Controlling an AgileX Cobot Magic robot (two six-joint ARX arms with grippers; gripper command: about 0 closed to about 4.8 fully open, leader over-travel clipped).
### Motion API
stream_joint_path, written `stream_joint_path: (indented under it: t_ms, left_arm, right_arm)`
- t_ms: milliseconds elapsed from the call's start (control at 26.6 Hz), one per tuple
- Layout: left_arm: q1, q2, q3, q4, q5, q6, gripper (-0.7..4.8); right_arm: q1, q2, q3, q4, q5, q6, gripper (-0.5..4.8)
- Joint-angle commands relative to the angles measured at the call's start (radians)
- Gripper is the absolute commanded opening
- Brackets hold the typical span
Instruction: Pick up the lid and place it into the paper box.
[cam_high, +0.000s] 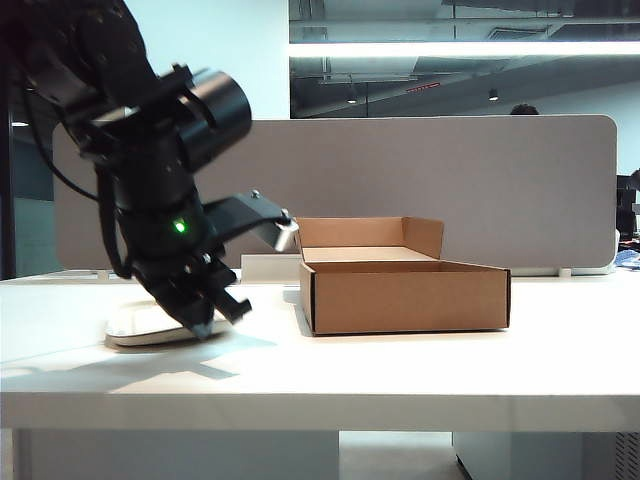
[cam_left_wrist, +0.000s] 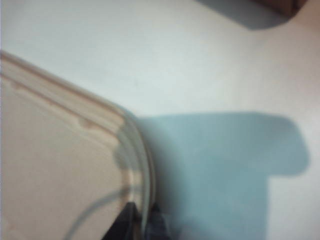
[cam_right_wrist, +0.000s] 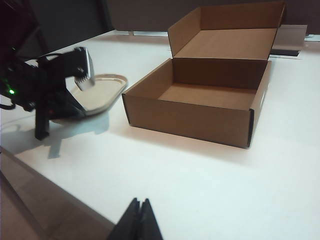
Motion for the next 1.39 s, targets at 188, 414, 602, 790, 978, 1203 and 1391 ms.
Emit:
stream_joint_path:
  t_ms: [188,414,602,790,978,1203,1391]
  left_arm:
    - [0.002,-0.129,0.008,0.044,-0.002,0.000,-0.06]
    - [-0.001,-0.157,0.048,0.045,-0.002,0.001,-0.06]
    - [-0.024,-0.156,0.154,0.045,0.030,0.023,-0.06]
    - [-0.057,-0.146,0.185,0.105,0.238,0.023,-0.06]
    - [-0.090,-0.097,0.188,0.202,0.274,0.044,-0.06]
    - [-0.093,-0.096,0.210,0.272,0.250,0.045,-0.06]
    - [-0.113,-0.095,0.257,0.272,0.258,0.045,-0.06]
  right_arm:
    - [0.000,-0.002,-0.006,0.009,0.001,0.000,-0.01]
    - [0.000,-0.002,-0.006,0.009,0.001,0.000,-0.01]
    - [0.000,-0.002,-0.006,0.008,0.001,0.000,-0.01]
    - [0.000,-0.002,-0.006,0.009,0.001,0.000,-0.01]
    - [0.000,-0.002,-0.006,0.009,0.001,0.000,-0.01]
    - [0.000,-0.002,-0.006,0.009,0.001,0.000,-0.01]
    - [0.001,-0.002,-0.006,0.009,0.001,0.000,-0.01]
